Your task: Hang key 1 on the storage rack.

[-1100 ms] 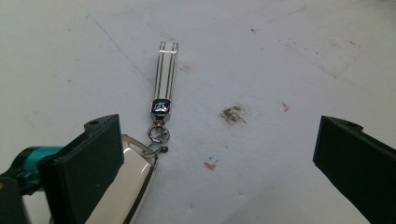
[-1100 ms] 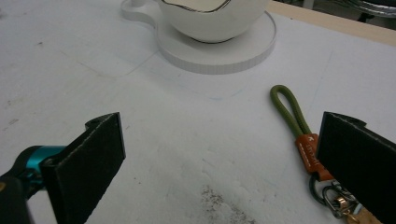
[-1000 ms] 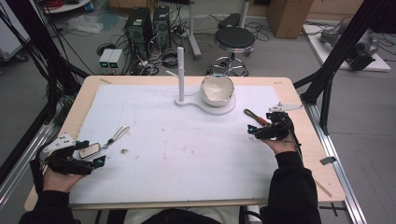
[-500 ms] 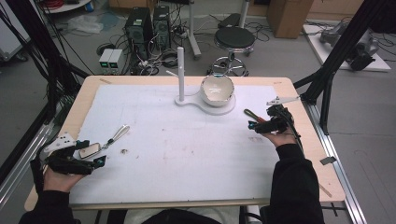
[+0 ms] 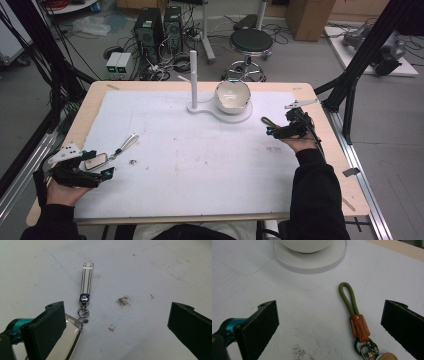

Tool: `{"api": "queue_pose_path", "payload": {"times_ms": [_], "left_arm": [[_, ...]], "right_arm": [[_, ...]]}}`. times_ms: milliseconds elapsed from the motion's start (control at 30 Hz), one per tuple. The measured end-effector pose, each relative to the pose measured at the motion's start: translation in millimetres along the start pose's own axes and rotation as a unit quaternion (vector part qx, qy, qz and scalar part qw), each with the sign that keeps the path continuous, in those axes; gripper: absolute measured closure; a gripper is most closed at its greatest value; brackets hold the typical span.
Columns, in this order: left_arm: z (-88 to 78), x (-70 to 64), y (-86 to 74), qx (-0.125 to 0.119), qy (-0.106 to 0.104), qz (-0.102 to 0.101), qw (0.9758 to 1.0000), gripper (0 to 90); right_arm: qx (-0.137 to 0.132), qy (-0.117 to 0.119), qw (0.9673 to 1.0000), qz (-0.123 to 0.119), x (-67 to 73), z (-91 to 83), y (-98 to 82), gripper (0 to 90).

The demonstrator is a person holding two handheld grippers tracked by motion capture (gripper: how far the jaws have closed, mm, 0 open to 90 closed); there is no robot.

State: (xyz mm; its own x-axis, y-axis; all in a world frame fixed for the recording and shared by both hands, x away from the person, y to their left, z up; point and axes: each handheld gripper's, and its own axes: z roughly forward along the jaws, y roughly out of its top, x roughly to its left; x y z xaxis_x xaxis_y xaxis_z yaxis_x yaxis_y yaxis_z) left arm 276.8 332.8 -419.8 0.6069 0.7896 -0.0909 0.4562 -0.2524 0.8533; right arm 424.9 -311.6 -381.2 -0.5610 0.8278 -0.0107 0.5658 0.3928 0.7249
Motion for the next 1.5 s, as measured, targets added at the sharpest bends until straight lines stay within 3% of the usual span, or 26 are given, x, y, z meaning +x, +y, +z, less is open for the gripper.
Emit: {"api": "queue_pose_path", "payload": {"times_ms": [200, 400, 667, 867, 933, 967, 1000, 1033, 1200, 1267, 1333, 1500], "left_arm": [[0.3, -0.3, 0.0, 0.001, 0.002, 0.002, 1.0000, 2.3], [1.8, -1.2, 0.5, 0.005, -0.001, 0.004, 1.0000, 2.3], [2.5, -0.7, 0.5, 0.007, -0.002, 0.005, 1.0000, 2.3], [3.4, -1.6, 0.6, 0.009, -0.002, 0.007, 0.9999, 2.3], [3.2, -1.6, 0.7, 0.008, -0.003, 0.007, 0.9999, 2.3], [3.2, -1.4, 0.6, 0.008, -0.002, 0.006, 0.9999, 2.3], [3.2, -1.4, 0.6, 0.008, -0.002, 0.006, 0.9999, 2.3], [3.3, -1.4, 0.5, 0.009, -0.002, 0.007, 0.9999, 2.3], [3.6, -1.8, 0.2, 0.011, -0.004, 0.006, 0.9999, 2.3], [3.6, -2.1, -0.1, 0.010, -0.005, 0.005, 0.9999, 2.3], [3.4, -2.5, -0.3, 0.011, -0.006, 0.005, 0.9999, 2.3], [3.2, -1.9, -0.7, 0.010, -0.007, 0.003, 0.9999, 2.3]], "right_arm": [[-0.002, -0.003, 1.0000, -0.004, -1.8, 1.3, 7.6, 0.6], [0.019, -0.008, 0.9997, -0.012, -7.0, 5.5, 15.2, 0.6], [0.030, -0.005, 0.9995, -0.004, -22.8, 11.7, 29.7, 0.6], [0.048, -0.012, 0.9988, 0.001, -34.3, 25.6, 28.2, 0.6], [0.061, -0.011, 0.9981, 0.001, -38.6, 32.5, 25.2, 0.7], [0.085, -0.006, 0.9963, -0.002, -42.4, 39.3, 21.5, 4.3], [0.085, -0.006, 0.9963, -0.002, -42.4, 39.3, 21.5, 4.3], [0.106, -0.005, 0.9943, -0.007, -46.2, 45.7, 17.1, 4.2], [0.135, -0.018, 0.9906, -0.006, -52.0, 52.0, 10.9, 4.4], [0.144, -0.013, 0.9895, -0.002, -52.5, 51.9, 9.9, 9.4], [0.156, 0.007, 0.9878, -0.001, -53.4, 51.3, 8.8, 21.3], [0.174, 0.013, 0.9845, -0.012, -54.1, 50.4, 6.6, 37.2]]}}
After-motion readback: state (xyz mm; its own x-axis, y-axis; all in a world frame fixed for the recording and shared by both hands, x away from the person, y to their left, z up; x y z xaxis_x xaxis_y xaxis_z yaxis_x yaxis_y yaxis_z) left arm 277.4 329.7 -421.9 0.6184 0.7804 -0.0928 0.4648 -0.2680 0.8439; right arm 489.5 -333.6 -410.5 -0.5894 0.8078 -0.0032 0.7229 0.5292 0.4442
